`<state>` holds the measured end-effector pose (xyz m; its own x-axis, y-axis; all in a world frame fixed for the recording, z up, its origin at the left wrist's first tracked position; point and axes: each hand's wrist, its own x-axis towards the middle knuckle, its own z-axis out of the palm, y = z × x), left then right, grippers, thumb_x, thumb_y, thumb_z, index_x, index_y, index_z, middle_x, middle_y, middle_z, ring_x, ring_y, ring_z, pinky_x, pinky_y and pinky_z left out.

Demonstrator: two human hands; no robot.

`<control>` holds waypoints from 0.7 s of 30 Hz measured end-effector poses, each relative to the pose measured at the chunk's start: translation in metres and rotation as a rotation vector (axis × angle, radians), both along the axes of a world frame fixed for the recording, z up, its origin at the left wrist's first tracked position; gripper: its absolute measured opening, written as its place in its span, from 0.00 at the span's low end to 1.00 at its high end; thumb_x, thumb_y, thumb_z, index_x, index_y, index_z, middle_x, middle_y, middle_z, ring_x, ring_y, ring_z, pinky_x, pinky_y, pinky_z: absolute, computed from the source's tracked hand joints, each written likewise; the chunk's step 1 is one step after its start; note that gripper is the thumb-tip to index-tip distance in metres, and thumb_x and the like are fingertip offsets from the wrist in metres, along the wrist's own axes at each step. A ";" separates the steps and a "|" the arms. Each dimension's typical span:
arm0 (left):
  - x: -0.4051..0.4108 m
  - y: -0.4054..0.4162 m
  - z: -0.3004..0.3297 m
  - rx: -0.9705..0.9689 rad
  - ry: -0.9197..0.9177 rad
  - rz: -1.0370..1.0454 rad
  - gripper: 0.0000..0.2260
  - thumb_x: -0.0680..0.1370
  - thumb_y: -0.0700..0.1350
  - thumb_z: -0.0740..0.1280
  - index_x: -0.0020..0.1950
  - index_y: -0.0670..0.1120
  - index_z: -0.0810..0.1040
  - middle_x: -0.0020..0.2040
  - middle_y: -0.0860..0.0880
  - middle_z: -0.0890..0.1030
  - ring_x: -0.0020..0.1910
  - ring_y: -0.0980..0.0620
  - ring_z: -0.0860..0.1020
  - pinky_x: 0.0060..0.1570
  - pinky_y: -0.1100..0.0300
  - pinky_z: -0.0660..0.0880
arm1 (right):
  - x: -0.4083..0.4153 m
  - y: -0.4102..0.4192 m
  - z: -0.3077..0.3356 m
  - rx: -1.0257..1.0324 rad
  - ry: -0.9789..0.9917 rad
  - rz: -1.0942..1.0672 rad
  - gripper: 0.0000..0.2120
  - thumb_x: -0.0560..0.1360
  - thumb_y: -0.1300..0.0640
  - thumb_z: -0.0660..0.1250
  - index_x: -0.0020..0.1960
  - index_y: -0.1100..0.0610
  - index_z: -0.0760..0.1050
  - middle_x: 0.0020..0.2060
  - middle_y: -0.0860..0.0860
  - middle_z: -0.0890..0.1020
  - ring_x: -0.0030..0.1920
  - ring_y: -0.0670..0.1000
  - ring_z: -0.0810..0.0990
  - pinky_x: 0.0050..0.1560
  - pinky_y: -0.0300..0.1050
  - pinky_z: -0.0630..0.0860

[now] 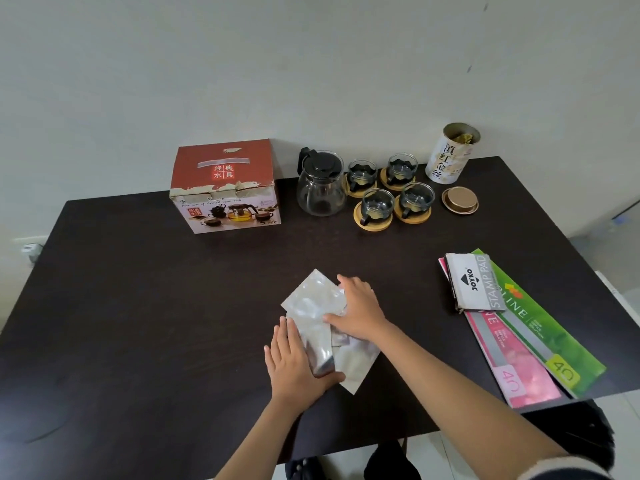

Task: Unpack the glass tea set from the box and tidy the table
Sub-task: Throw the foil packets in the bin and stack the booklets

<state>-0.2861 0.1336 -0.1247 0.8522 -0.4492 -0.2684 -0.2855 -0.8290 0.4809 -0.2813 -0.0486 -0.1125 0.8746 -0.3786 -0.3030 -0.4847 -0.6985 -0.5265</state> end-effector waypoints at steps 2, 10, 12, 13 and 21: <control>0.000 0.001 -0.001 -0.007 -0.012 -0.005 0.62 0.58 0.73 0.68 0.76 0.44 0.36 0.78 0.47 0.41 0.76 0.47 0.40 0.73 0.48 0.41 | -0.018 0.006 0.000 0.148 -0.072 -0.068 0.38 0.72 0.45 0.70 0.75 0.53 0.57 0.65 0.49 0.70 0.68 0.51 0.65 0.68 0.49 0.66; 0.005 0.003 -0.002 -0.108 0.053 0.041 0.71 0.44 0.83 0.58 0.77 0.46 0.42 0.78 0.48 0.44 0.76 0.47 0.44 0.73 0.48 0.44 | -0.094 0.043 0.004 0.054 -0.241 -0.799 0.25 0.75 0.54 0.69 0.68 0.62 0.69 0.62 0.60 0.72 0.64 0.60 0.70 0.59 0.48 0.68; 0.012 0.004 0.000 -0.169 0.042 0.101 0.65 0.50 0.82 0.60 0.77 0.47 0.46 0.78 0.50 0.47 0.76 0.48 0.49 0.73 0.49 0.48 | -0.104 0.057 0.007 0.025 -0.064 -0.865 0.30 0.74 0.51 0.69 0.71 0.61 0.65 0.64 0.61 0.70 0.63 0.61 0.69 0.58 0.53 0.70; 0.017 0.003 0.001 -0.195 0.025 0.119 0.60 0.55 0.78 0.62 0.77 0.47 0.47 0.78 0.51 0.48 0.76 0.49 0.51 0.72 0.48 0.49 | -0.105 0.064 0.008 0.034 0.017 -0.872 0.32 0.73 0.49 0.69 0.72 0.60 0.63 0.64 0.60 0.68 0.63 0.61 0.69 0.59 0.54 0.70; 0.065 -0.019 0.016 0.072 0.075 -0.067 0.43 0.69 0.56 0.69 0.77 0.51 0.49 0.71 0.50 0.59 0.70 0.45 0.59 0.68 0.47 0.58 | -0.064 0.097 0.016 0.461 0.042 -1.073 0.35 0.67 0.56 0.74 0.69 0.58 0.62 0.64 0.58 0.63 0.61 0.61 0.70 0.59 0.53 0.73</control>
<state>-0.2209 0.1150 -0.1088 0.7975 -0.4815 -0.3635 -0.3068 -0.8425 0.4429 -0.3453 0.0486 -0.0963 0.1588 -0.7638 -0.6256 -0.7332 0.3331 -0.5928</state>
